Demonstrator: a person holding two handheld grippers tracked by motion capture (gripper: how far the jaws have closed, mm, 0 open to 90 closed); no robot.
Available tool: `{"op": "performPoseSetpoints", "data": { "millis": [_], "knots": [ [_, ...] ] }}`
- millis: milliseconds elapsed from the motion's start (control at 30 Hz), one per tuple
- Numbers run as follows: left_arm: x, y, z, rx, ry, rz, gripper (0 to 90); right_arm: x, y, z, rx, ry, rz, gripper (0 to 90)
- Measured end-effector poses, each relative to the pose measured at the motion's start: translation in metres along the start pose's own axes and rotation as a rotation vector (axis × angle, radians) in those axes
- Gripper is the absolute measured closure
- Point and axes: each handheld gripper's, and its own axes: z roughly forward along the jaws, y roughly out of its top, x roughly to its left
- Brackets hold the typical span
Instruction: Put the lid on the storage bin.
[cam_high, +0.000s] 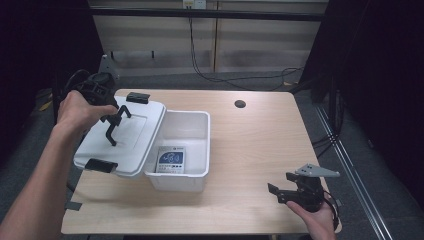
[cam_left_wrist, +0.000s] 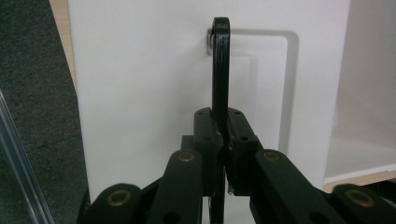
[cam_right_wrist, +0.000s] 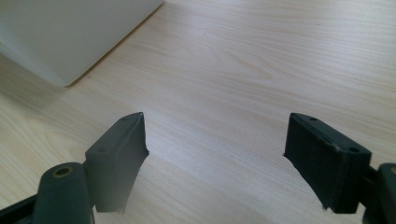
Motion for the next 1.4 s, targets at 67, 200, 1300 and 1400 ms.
{"op": "performPoseSetpoints", "data": {
  "millis": [67, 200, 1300, 1400],
  "knots": [
    [-0.005, 0.002, 0.000, 0.003, -0.002, 0.000, 85.0, 0.000, 0.000, 0.000, 0.003, -0.001, 0.004, 20.2],
    [-0.012, 0.004, 0.002, 0.007, -0.005, -0.016, 85.0, 0.000, 0.000, 0.000, 0.002, -0.001, 0.003, 20.2],
    [-0.062, 0.021, 0.013, -0.013, -0.059, -0.126, 84.9, 0.000, 0.000, 0.000, 0.004, 0.007, 0.002, 19.8],
    [-0.063, 0.022, 0.014, -0.011, -0.056, -0.146, 84.9, -0.001, 0.000, 0.000, 0.004, 0.007, 0.005, 19.8]
  ]
}}
